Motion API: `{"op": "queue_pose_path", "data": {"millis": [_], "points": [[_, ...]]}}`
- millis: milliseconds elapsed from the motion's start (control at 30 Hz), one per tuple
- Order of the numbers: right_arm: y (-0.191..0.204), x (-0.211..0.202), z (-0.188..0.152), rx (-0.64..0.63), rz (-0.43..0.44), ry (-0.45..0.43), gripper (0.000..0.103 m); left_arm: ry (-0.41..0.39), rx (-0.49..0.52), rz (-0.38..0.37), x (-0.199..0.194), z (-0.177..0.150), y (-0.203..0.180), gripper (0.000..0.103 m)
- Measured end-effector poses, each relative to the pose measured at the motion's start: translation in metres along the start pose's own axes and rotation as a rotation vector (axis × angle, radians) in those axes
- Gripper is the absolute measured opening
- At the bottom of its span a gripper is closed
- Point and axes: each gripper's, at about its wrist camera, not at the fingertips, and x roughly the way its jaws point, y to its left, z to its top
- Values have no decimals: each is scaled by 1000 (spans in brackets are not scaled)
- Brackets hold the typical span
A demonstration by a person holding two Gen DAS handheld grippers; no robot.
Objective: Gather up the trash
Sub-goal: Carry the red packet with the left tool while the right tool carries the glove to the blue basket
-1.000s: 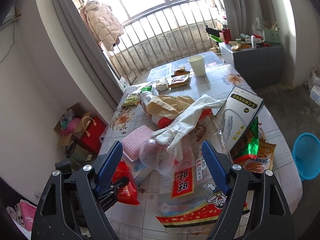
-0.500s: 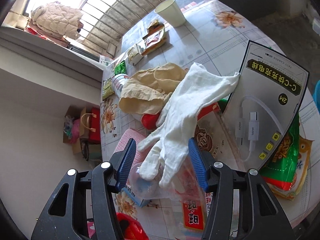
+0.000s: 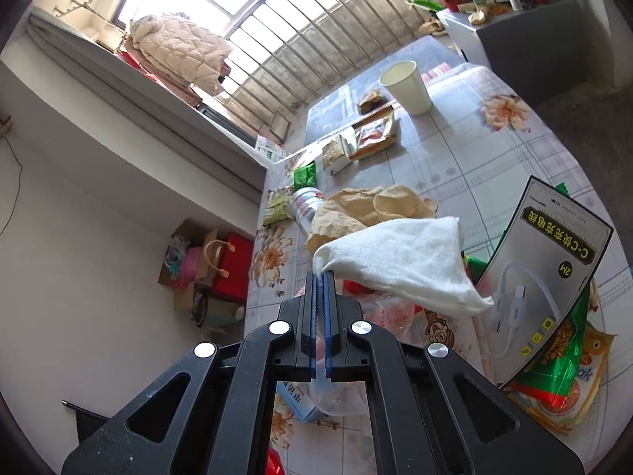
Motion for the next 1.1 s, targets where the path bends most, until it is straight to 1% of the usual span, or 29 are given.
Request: {"op": "queue_pose_path", "data": {"millis": [133,233,333,400,467,533,600,667,767,867,933,1000,1100], "points": [[5,-47,7,-40,47,-99,2,-38,24,5,-10,11,-15,11],[-8,-94,8,-36,73,-182,2,-62,61,-22,-17,23,-36,11],[-35,-140,2,-13,75,-270,2,-79,120,-79,-19,40,-65,11],[-57,-172,-6,9,56,-331,2,-70,155,-140,-16,52,-91,11],[-85,-200,-17,41,24,-382,2,-27,179,-212,-4,63,-118,11],[-114,-225,-28,86,-18,-425,2,34,203,-287,15,73,-149,11],[-145,-246,-41,130,-69,-460,2,96,247,-350,37,80,-186,11],[-180,-262,-52,187,-121,-485,2,157,315,-396,61,85,-230,11],[-236,-276,-67,301,-175,-498,2,259,412,-444,104,92,-299,11],[-290,-279,-83,412,-212,-499,2,351,506,-449,155,93,-367,11],[-330,-274,-90,496,-227,-493,2,425,556,-442,197,88,-411,12],[-367,-266,-100,569,-233,-482,2,503,603,-435,241,73,-452,12],[-425,-246,-104,670,-251,-463,2,587,674,-391,304,39,-502,12]]}}
